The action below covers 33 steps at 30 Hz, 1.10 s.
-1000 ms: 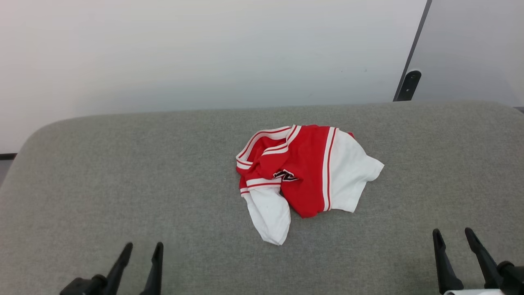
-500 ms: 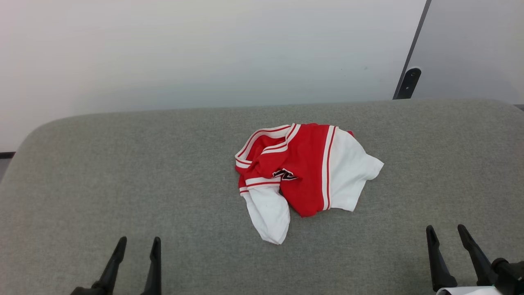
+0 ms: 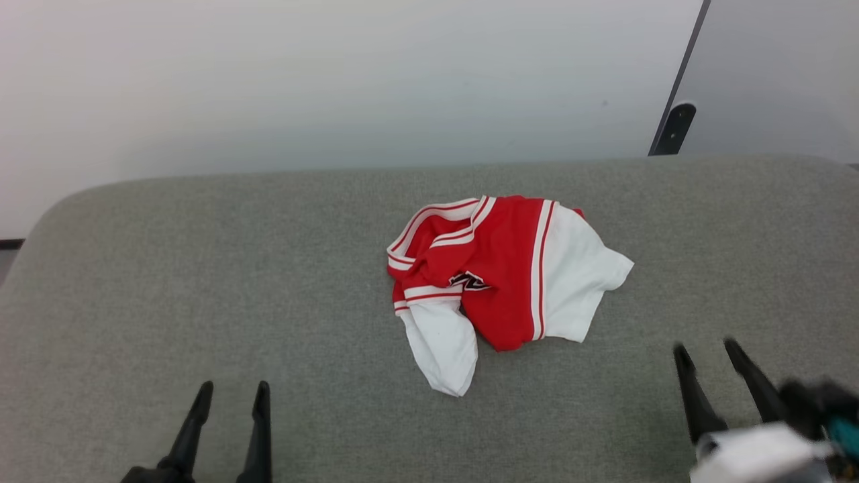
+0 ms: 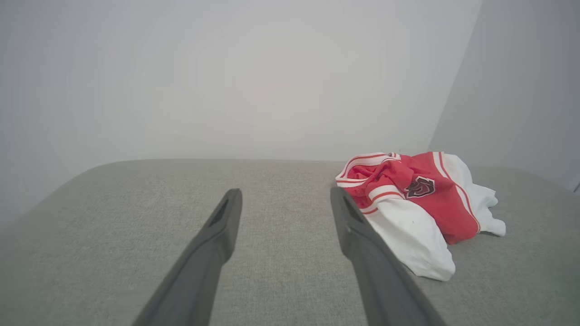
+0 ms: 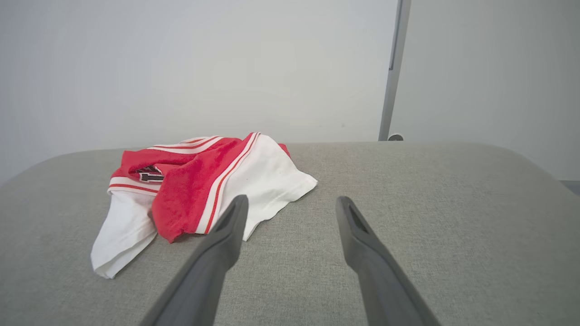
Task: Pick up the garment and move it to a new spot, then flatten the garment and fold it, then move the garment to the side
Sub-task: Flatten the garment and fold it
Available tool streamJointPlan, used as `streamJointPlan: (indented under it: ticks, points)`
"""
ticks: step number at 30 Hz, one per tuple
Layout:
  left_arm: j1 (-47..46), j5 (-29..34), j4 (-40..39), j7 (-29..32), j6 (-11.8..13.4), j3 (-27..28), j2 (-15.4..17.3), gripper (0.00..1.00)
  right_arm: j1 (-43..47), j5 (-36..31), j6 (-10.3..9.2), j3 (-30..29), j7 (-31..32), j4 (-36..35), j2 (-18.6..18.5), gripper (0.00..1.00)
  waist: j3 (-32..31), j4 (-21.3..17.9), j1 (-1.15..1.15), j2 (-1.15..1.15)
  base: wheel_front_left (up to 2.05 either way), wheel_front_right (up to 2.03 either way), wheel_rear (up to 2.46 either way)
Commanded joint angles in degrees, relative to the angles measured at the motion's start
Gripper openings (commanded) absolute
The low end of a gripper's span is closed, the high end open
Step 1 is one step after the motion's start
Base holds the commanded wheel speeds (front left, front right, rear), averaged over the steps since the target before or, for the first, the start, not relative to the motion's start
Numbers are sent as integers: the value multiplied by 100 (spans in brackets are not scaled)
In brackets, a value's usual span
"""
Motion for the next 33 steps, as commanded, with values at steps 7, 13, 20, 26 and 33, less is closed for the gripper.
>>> streamJointPlan:
  ticks: [7, 13, 20, 26, 33]
  points:
    - [-336, 39, 57, -1, -38, -175, -101, 100, -1913, 412, -7, 687, 2142, 662, -597, 100, 450, 76, 0, 0, 0, 0, 0]
    - [-628, -55, 180, -2, -46, -390, -120, 100, -3158, 818, -7, 896, 3802, 1607, -971, 100, 774, 344, 0, 0, 0, 0, 0]
    - [-885, -153, 275, -2, -48, -566, -137, 100, -4174, 763, -6, 831, 4742, 2712, -903, 100, 1145, 622, 0, 0, 0, 0, 0]
    - [-1035, -168, 301, -2, -49, -715, -151, 100, -4643, 452, -7, 712, 4834, 3374, -784, 100, 1363, 773, 0, 0, 0, 0, 0]
    - [-1235, -189, 345, -2, -49, -829, -173, 100, -4996, 6, -6, 650, 4869, 4222, -607, 100, 1603, 903, 0, 0, 0, 0, 0]
